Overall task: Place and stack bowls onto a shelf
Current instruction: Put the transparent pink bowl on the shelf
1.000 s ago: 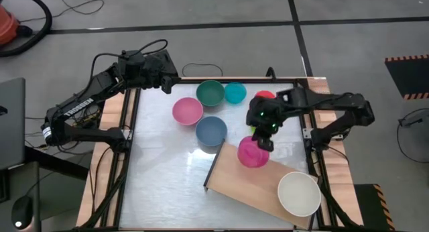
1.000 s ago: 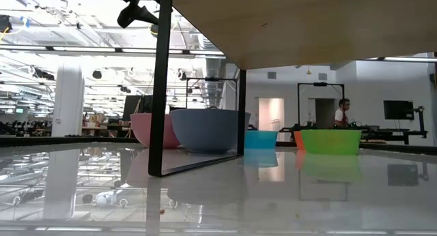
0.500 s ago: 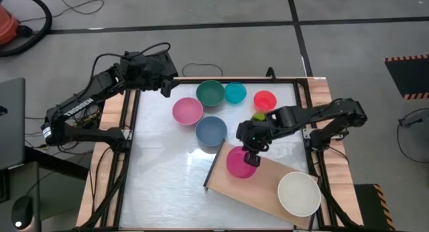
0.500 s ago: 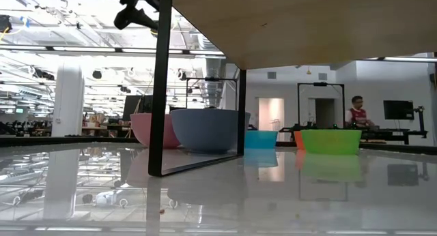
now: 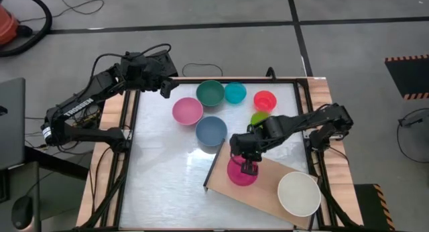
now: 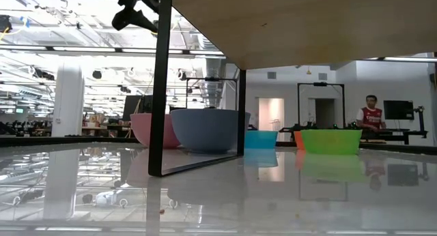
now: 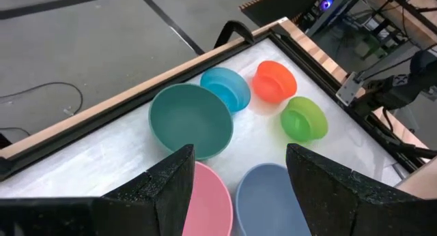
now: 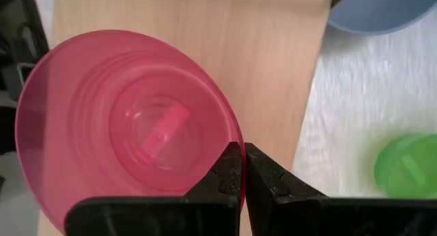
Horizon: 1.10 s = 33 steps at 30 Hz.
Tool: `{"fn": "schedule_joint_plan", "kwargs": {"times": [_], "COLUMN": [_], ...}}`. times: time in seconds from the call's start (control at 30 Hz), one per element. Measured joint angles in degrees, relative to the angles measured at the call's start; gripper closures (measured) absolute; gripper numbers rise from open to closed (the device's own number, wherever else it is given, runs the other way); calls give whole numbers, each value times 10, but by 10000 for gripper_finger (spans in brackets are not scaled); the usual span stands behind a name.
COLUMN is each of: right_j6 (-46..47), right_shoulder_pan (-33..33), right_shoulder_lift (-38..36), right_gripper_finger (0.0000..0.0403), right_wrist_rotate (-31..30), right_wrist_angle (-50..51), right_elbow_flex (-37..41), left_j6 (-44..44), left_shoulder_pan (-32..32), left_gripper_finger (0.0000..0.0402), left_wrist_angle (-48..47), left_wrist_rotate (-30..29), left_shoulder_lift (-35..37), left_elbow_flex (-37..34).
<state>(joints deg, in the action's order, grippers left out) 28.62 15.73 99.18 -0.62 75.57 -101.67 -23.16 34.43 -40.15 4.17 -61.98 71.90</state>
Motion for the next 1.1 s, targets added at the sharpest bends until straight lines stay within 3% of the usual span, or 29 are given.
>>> {"fn": "schedule_joint_plan", "kwargs": {"times": [0.3, 0.9, 1.1], "right_j6": [-23, -51, -52], "right_shoulder_pan": [-6, -16, -16], "right_shoulder_lift": [24, 57, 58], "right_gripper_finger": [377, 376, 350], "right_wrist_rotate": [-13, 9, 9], "right_wrist_angle": [21, 19, 21], "right_elbow_flex": [-48, -48, -48], "left_j6": [0, 1, 1], "left_shoulder_pan": [0, 0, 0], "left_gripper_finger": [182, 182, 182], "left_wrist_angle": [-1, -6, -7], "left_wrist_rotate": [0, -4, -3], "left_shoulder_lift": [0, 0, 0], "left_elbow_flex": [0, 0, 0]}}
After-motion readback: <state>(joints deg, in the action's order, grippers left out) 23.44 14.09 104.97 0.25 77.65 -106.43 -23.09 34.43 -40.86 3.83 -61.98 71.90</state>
